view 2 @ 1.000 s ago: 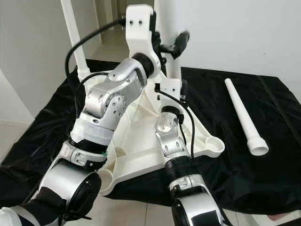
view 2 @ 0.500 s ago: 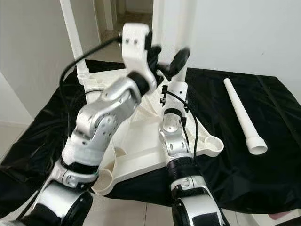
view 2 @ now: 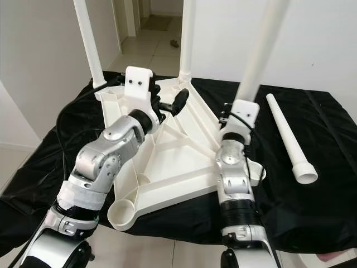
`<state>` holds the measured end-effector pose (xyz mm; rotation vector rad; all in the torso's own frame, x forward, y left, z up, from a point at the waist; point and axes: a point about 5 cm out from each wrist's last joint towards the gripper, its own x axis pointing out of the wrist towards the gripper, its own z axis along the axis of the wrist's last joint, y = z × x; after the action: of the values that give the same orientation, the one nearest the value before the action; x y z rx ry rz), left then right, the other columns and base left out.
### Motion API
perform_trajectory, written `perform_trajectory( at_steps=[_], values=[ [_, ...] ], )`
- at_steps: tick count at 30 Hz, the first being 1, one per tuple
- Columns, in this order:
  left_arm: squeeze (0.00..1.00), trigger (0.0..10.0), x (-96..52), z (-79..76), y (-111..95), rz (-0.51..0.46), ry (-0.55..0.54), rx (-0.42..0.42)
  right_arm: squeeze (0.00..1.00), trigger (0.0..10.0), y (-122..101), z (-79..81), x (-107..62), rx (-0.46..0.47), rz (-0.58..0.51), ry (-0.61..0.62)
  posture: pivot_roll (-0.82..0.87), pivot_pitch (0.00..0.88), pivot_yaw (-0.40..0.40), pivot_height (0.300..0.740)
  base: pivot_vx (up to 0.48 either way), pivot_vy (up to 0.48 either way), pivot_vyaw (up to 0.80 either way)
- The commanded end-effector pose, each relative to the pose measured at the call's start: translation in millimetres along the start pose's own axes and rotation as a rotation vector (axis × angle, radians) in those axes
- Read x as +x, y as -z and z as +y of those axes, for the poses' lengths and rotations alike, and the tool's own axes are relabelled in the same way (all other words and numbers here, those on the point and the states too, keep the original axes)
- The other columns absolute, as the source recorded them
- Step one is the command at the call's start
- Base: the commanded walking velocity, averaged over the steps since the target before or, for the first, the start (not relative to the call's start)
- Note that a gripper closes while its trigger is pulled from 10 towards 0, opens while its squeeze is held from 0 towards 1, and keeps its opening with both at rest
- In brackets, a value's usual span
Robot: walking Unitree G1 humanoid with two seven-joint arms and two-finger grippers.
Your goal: Building children table
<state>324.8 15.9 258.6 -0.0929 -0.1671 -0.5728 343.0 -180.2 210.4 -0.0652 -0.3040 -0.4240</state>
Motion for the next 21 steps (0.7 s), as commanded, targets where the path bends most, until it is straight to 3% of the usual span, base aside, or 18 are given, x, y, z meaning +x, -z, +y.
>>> perform_trajectory(
  at_steps=[1, 2, 3, 5, 13, 21],
  values=[
    [0.00, 10.0, -0.1, -6.4, 10.0, 0.035, 0.112, 0.027, 0.00, 10.0, -0.9, -3.7, -0.2, -0.017, -0.005, 0.007, 0.02, 0.003, -0.011, 0.740, 0.000, 0.000, 0.00],
    [0.00, 10.0, 0.4, -10.2, 20.2, 0.077, 0.129, 0.112, 0.00, 10.0, 0.4, -7.7, -1.1, -0.027, -0.002, 0.010, 0.01, 0.001, -0.009, 0.740, 0.000, 0.000, 0.00],
    [0.00, 10.0, 0.4, -10.2, 20.2, 0.077, 0.129, 0.112, 0.00, 10.0, 0.4, -7.7, -1.1, -0.027, -0.002, 0.010, 0.01, 0.001, -0.009, 0.740, 0.000, 0.000, 0.00],
    [0.00, 10.0, -0.9, -25.4, 41.3, 0.156, 0.204, 0.209, 0.00, 10.0, 0.8, -15.6, -1.8, -0.044, 0.000, 0.022, 0.01, 0.000, -0.002, 0.740, 0.000, 0.000, 0.00],
    [0.00, 10.0, -5.0, -56.1, 66.9, 0.226, 0.338, 0.259, 0.00, 10.0, -5.8, -22.9, 1.4, -0.052, -0.015, 0.048, 0.00, 0.000, 0.003, 0.740, 0.000, 0.000, 0.00],
    [0.00, 10.0, -7.7, -72.4, 81.9, 0.269, 0.412, 0.293, 0.00, 10.0, -8.3, -24.2, 1.4, -0.055, -0.017, 0.050, 0.00, 0.002, 0.005, 0.740, 0.000, 0.000, 0.00]
  ],
)
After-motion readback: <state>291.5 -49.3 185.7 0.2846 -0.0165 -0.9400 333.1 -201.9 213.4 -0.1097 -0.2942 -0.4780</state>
